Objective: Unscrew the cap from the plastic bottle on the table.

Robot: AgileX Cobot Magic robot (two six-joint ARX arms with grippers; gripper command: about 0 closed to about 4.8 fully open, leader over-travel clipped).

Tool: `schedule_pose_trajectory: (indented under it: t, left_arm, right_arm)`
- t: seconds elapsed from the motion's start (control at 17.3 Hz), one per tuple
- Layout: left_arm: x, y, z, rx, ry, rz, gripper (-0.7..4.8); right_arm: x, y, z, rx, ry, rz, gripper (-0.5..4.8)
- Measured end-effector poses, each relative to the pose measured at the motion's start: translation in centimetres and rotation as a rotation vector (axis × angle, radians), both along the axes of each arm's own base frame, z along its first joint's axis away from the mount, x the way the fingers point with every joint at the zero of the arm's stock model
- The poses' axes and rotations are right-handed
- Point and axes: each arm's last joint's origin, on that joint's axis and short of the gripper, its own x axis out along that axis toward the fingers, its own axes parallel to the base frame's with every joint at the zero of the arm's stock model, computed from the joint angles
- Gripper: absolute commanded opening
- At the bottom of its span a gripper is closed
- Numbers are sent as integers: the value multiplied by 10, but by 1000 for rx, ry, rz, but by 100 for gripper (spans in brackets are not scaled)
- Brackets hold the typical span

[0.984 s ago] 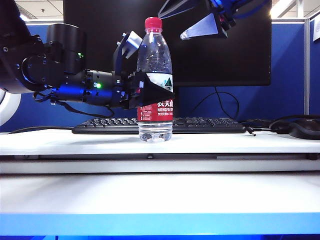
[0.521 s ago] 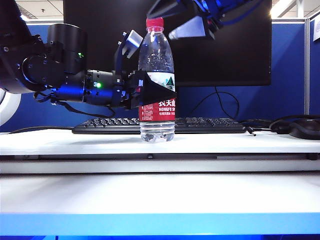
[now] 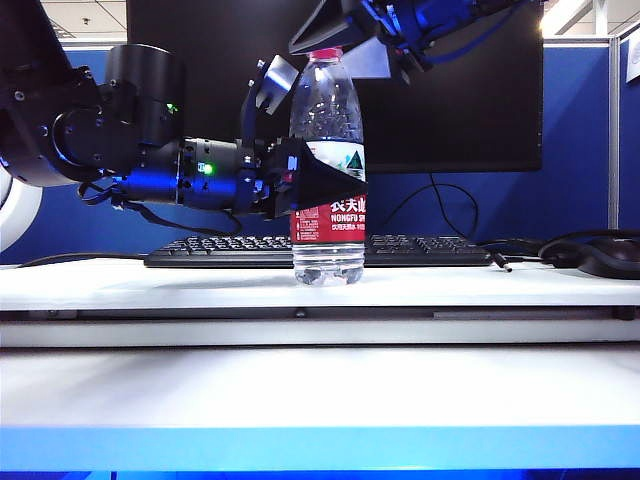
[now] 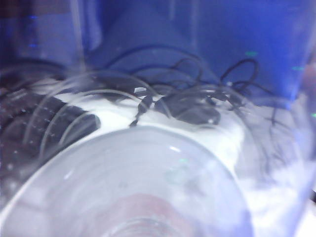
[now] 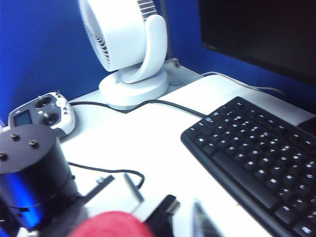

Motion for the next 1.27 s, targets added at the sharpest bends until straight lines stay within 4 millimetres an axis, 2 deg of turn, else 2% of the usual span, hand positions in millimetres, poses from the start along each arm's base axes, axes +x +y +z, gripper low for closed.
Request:
schedule_pose_trajectory:
  t: [0.12,0.23,0.35,0.46,1.27]
  left_arm:
    - [0,0,0,-1,3,2,268]
    - [0,0,0,-1,3,2,268]
    - [0,0,0,-3,10,2,268]
    - [0,0,0,-3,9,1,267]
    - [-3,-2,2,-4,-6,-57,267]
  right_arm:
    - [-1,1,0,3,-3,11,197]
    - [-1,1,0,4,-3,13,139]
    - [0,0,1,1,-16,13,137]
    - [0,0,1,3,-16,26,98]
    - [3,-5,-1,54,-60,298,86]
